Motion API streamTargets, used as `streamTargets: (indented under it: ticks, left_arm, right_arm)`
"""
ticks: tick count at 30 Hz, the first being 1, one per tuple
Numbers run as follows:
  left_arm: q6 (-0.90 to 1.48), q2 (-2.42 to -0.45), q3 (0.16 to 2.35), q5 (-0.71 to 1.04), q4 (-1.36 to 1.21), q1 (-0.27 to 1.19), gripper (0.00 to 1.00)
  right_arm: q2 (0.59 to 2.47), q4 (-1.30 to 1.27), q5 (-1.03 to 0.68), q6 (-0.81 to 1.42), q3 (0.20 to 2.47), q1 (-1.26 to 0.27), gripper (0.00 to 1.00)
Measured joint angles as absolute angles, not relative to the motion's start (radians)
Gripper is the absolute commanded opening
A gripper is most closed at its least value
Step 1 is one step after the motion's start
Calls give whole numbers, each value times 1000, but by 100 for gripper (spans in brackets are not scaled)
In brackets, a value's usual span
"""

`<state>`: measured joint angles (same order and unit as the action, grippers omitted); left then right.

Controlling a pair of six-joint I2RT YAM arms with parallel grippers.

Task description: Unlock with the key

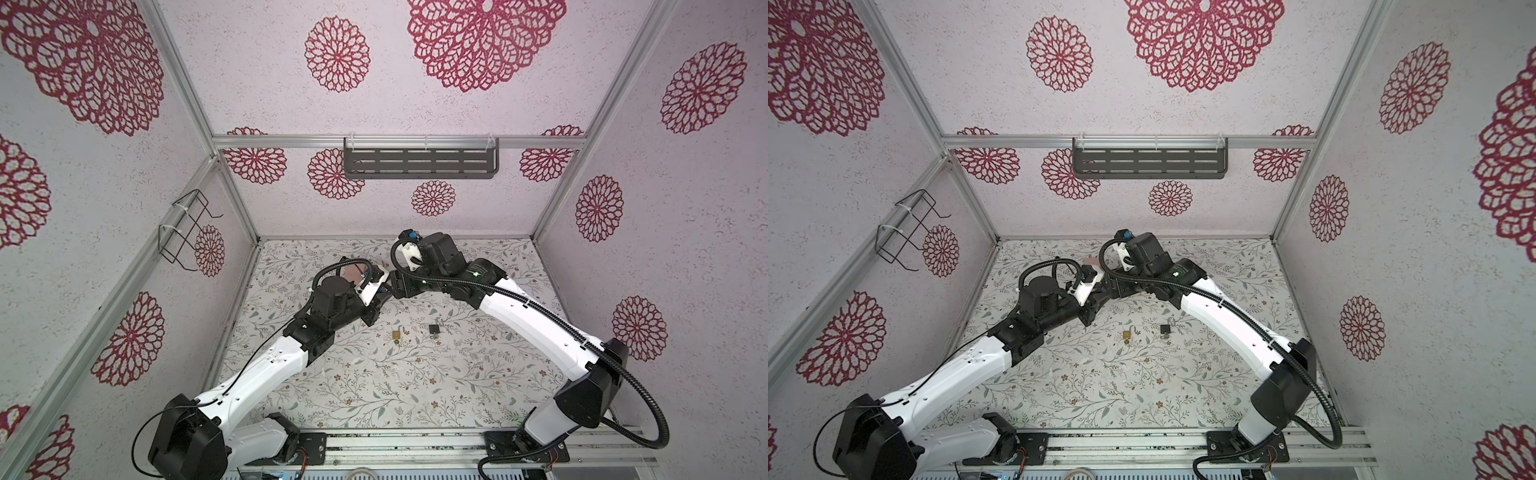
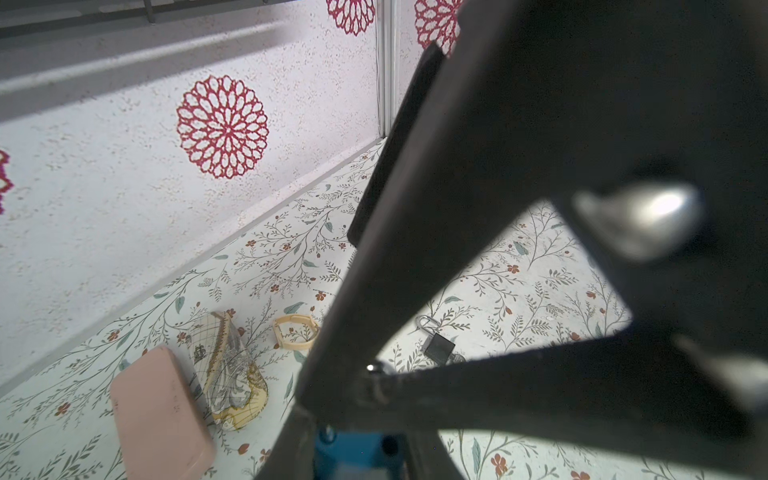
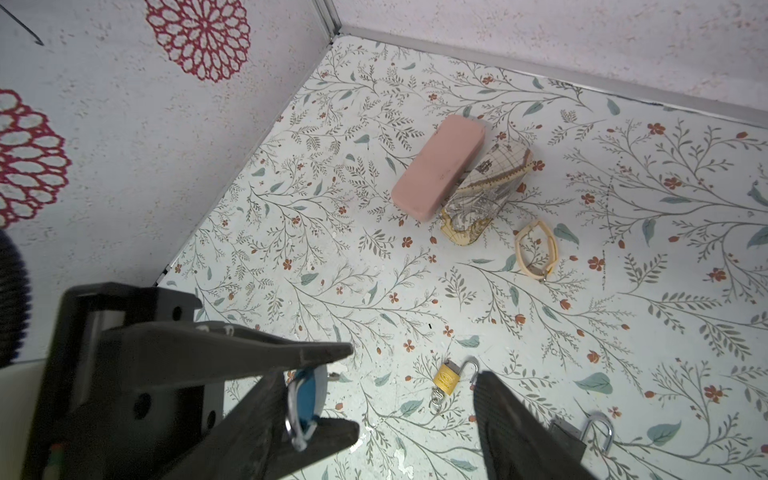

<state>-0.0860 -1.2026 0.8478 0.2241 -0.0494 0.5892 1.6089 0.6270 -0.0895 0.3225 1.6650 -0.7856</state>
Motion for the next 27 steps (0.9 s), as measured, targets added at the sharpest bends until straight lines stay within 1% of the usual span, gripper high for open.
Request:
streamTargets:
  ticks: [6,12,16,18,21,26,27]
  left_arm:
    - [-86,-1203,848,227,-46,589,0]
    - [-86,-1203,848,241,-39,590,0]
    - [-86,-1203,848,255,-36,590,0]
    - [-86,-1203,848,254,-37,591,0]
    - [-87,-1203,848,249,-40,591,0]
    - [-86,-1203,848,234,-43,591,0]
    - [-86,-1203,848,229,-45,591,0]
  right_arm:
    - [1642,692,-52,304,1726,-796,73]
    - [1642,709,-56,250,1731,-795,69]
    - [1620,678,-112,206,1695,-787,53]
    - [1617,678,-139,203,1692,-783,51]
    - [1617,661,-195,218,1683,-772,39]
    - [1615,641,-239,265,1669,-768,31]
    - [1615,638,-242,270,1669,-768,29]
